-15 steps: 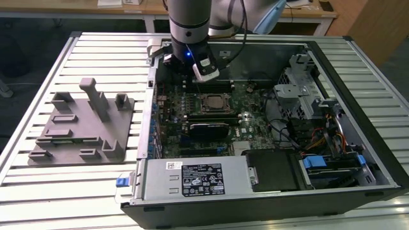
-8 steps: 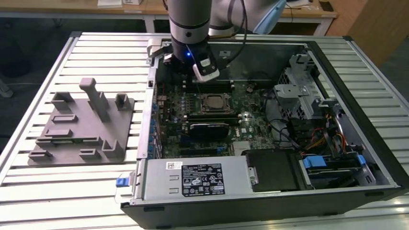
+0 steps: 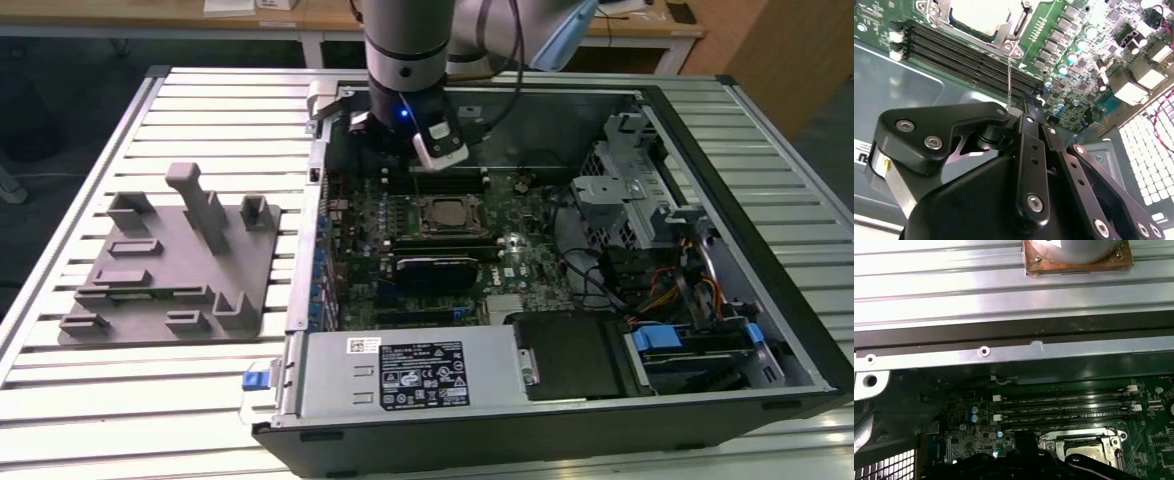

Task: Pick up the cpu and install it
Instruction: 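Install the first cpu locking lever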

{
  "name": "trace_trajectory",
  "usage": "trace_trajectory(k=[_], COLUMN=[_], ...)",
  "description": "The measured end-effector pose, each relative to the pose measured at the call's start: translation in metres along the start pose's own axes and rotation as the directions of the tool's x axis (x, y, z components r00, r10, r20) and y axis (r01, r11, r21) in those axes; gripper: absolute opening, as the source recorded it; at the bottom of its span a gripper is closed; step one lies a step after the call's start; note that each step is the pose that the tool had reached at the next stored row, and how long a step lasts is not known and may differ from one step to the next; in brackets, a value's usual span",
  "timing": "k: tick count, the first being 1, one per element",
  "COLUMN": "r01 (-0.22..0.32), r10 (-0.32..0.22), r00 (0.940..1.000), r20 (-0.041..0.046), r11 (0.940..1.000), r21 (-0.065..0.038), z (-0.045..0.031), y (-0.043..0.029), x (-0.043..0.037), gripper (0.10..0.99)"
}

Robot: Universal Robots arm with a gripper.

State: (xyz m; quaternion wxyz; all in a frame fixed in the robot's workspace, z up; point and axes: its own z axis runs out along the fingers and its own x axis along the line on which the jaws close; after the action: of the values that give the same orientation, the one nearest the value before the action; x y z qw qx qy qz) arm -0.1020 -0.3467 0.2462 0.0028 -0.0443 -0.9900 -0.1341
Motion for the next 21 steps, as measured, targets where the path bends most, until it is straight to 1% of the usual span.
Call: trace_trajectory(k=[21], r01=[0.000], r10=[0.000], r00=[1.0000], r20=[0.0000], r11=[1.0000], r21=[0.000], z=[0.0002], y=[0.0021], x=[-0.0239], gripper=[0.106])
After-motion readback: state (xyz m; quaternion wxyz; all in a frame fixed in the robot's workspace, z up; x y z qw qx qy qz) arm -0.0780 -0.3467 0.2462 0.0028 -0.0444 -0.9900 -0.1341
